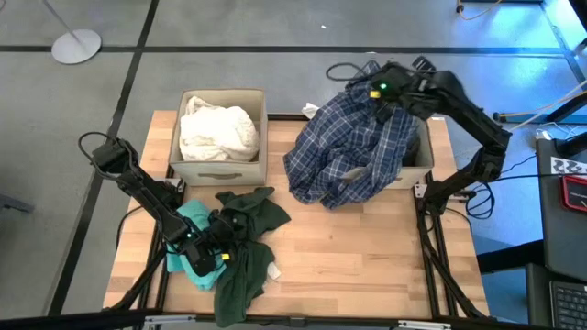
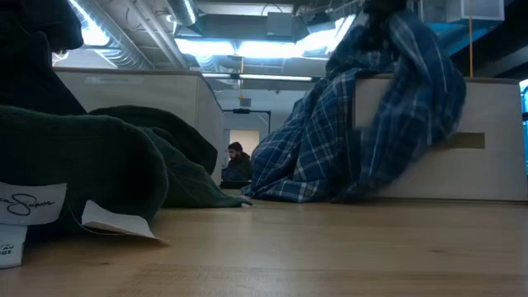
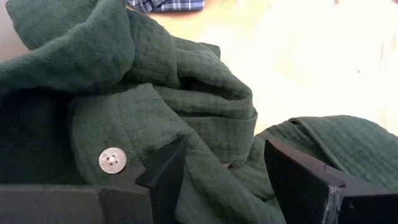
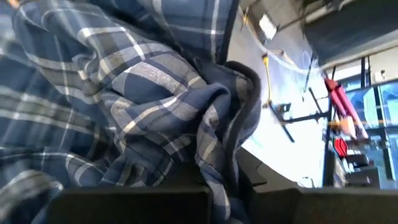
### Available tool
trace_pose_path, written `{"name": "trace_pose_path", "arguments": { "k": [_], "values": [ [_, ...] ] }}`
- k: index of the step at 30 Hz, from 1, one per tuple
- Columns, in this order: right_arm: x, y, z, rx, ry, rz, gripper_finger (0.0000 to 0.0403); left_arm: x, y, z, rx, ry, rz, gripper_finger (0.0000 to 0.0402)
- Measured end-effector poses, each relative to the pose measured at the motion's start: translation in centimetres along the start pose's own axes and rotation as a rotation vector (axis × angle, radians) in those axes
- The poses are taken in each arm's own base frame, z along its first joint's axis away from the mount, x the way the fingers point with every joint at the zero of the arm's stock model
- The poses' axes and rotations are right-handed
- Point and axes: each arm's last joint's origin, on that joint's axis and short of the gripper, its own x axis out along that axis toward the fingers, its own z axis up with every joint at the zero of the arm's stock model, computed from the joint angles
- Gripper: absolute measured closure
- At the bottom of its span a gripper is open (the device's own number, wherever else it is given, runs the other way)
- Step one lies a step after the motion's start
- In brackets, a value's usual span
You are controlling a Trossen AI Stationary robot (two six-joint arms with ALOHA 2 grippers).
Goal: Sort clothes
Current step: Put the blue jacket into the right brown bin
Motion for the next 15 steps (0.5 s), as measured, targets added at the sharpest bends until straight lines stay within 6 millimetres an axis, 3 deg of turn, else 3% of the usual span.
{"name": "trace_pose_path", "arguments": {
  "k": [5,15],
  "values": [
    [3.9,2.4,-2.1,-0.006,0.106,-0.01,0.0387,0.0,0.0,0.0,-0.003,0.0,0.0,0.0192],
    [11.5,7.5,-7.1,0.077,0.234,0.263,0.0386,0.0,0.0,0.0,0.005,0.0,0.001,0.0192]
  ]
}}
